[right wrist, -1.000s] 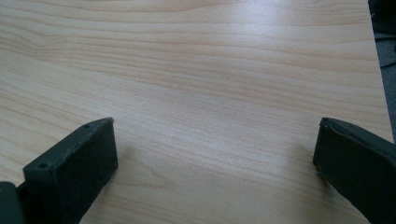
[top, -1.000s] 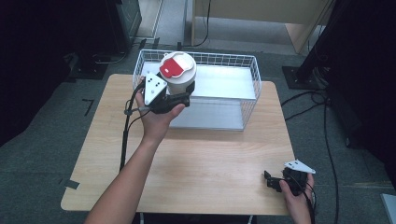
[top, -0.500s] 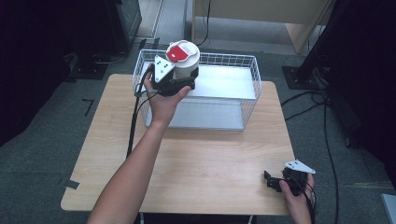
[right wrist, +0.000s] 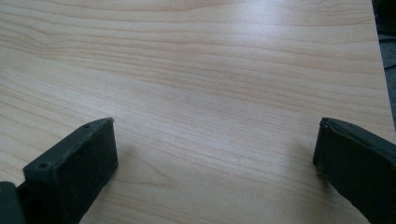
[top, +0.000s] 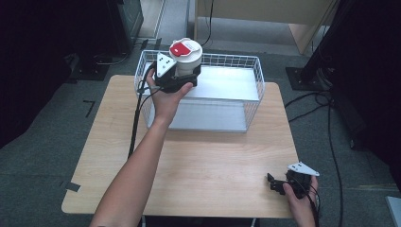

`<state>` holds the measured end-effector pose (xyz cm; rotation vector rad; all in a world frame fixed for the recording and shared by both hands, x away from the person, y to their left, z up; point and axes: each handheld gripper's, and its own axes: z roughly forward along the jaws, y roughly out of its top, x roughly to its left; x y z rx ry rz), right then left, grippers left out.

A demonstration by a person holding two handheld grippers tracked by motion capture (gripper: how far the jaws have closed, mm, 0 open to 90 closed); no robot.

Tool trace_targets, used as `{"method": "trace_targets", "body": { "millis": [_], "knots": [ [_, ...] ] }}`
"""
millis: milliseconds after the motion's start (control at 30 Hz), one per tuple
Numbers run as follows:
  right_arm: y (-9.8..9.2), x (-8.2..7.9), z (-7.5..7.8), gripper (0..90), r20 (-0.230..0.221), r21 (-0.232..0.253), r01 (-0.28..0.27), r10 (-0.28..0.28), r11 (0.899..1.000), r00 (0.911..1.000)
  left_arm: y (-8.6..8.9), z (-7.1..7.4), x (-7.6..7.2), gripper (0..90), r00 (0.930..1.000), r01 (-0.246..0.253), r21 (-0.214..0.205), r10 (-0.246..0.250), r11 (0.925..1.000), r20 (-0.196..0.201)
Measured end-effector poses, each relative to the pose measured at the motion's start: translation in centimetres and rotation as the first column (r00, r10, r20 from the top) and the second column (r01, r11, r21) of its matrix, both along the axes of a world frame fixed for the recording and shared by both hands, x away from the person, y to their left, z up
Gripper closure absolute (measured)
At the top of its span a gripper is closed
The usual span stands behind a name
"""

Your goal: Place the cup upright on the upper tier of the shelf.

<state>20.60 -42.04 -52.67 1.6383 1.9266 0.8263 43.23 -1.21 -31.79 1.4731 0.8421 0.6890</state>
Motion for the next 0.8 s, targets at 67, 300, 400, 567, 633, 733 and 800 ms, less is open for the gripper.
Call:
{"method": "trace_targets", "body": {
  "millis": [67,300,400,567,633,733,800],
  "knots": [
    [0.01,-0.03,0.0,0.0,0.001,0.0,-0.002,0.002,1.0,1.0,0.05,0.0,0.0,6.7,1.0,0.0,-0.008,0.0,1.0,0.003],
    [0.01,-0.03,0.0,0.0,0.001,0.0,-0.002,0.002,1.0,1.0,0.22,0.28,0.09,0.0,0.9999,-0.006,-0.021,0.006,0.9998,-0.01],
    [0.01,-0.04,0.0,0.0,0.001,0.001,-0.002,0.002,1.0,1.0,0.24,0.17,0.09,0.0,0.9999,-0.005,-0.013,0.005,0.9999,-0.015],
    [0.01,-0.03,0.0,0.0,0.001,0.0,-0.003,0.003,1.0,1.0,0.3,0.01,-0.17,0.0,0.9999,-0.006,-0.004,0.006,1.0,-0.012],
    [0.01,-0.03,0.0,0.0,0.001,0.0,-0.003,0.003,1.0,1.0,0.31,-0.07,-0.27,0.3,1.0,-0.003,-0.007,0.003,1.0,-0.01],
    [0.02,-0.04,0.0,0.0,0.001,0.001,-0.004,0.004,1.0,1.0,0.34,-0.17,-0.6,3.2,1.0,-0.003,-0.001,0.003,1.0,0.002],
    [0.02,-0.04,0.0,0.0,0.001,0.001,-0.004,0.004,1.0,1.0,0.37,-0.24,-0.82,5.8,0.9999,-0.013,-0.002,0.013,0.9999,0.009]
  ]
}}
